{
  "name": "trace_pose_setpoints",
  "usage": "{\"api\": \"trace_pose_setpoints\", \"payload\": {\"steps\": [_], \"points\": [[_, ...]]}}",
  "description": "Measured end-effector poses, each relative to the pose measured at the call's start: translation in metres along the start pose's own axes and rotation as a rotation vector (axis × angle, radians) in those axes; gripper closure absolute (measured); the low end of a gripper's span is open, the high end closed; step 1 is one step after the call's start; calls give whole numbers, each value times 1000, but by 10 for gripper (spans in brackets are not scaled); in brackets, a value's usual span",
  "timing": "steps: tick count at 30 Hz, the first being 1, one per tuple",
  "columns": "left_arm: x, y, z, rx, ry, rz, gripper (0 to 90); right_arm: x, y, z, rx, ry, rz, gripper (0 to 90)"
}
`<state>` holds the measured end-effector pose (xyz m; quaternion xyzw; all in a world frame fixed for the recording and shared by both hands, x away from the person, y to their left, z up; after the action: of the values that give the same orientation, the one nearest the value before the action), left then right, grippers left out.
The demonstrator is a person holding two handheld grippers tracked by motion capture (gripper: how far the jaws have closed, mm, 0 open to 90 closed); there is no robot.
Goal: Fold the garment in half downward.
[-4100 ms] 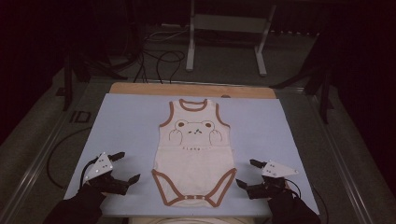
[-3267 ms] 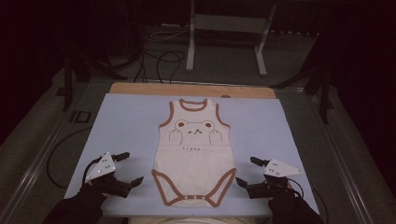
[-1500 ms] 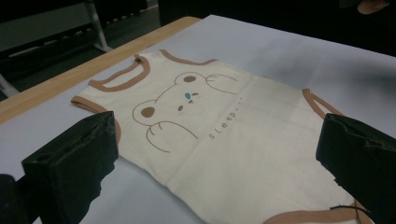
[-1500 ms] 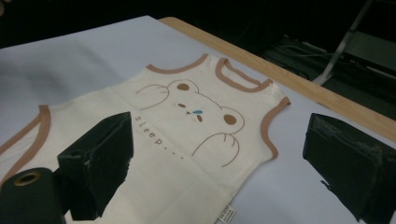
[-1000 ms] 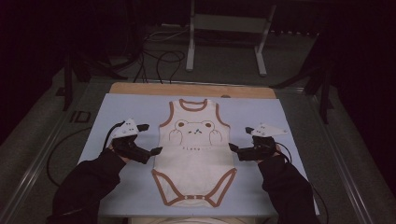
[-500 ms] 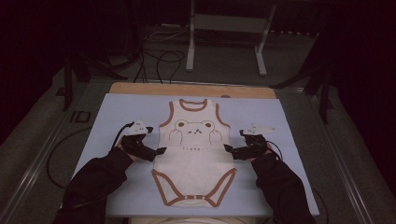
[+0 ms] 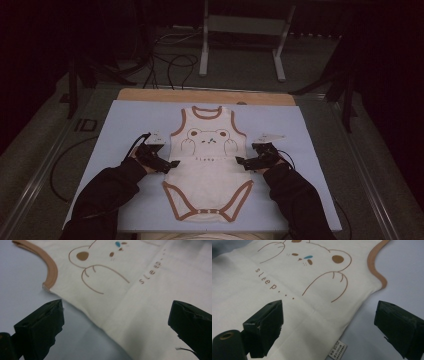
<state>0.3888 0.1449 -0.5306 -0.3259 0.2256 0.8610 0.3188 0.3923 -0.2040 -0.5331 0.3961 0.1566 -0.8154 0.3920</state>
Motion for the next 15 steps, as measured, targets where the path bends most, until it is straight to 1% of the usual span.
{"api": "trace_pose_setpoints", "payload": {"steps": [2,4,6,7,8,9,10,11,13,14,15], "points": [[0,-1,-2,-10,-6,9,56,2,2,-2,5,-14,4,136],[1,-2,-4,-27,-17,18,116,3,3,-4,9,-23,5,163],[2,-4,-6,-39,-28,28,159,5,4,-5,8,-35,5,223],[2,-4,-7,-39,-26,28,167,5,4,-6,9,-40,5,246],[2,-5,-7,-42,-28,29,191,6,5,-8,8,-46,2,256],[3,-5,-8,-43,-32,30,221,6,6,-9,11,-50,3,291],[3,-5,-9,-34,-37,30,246,7,6,-10,17,-55,5,319],[4,-5,-10,-34,-47,29,266,8,7,-11,16,-63,6,322],[5,-5,-11,-30,-56,20,311,9,7,-14,17,-81,12,367],[6,-5,-12,-42,-62,15,331,10,7,-15,24,-90,19,381],[6,-4,-13,-40,-66,14,346,11,7,-16,22,-95,18,394]]}}
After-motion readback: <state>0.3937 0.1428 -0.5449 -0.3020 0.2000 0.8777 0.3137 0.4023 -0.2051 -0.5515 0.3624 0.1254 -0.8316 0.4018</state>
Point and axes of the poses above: each handheld gripper's, and its own axes: z roughly backward along the jaws, x roughly out of its underside, y roughly to its right, the point moved 4 cm from there along -z, roughly forward along the jaws, and after that the axes turned 11 degrees about z, right-handed, at the moved point
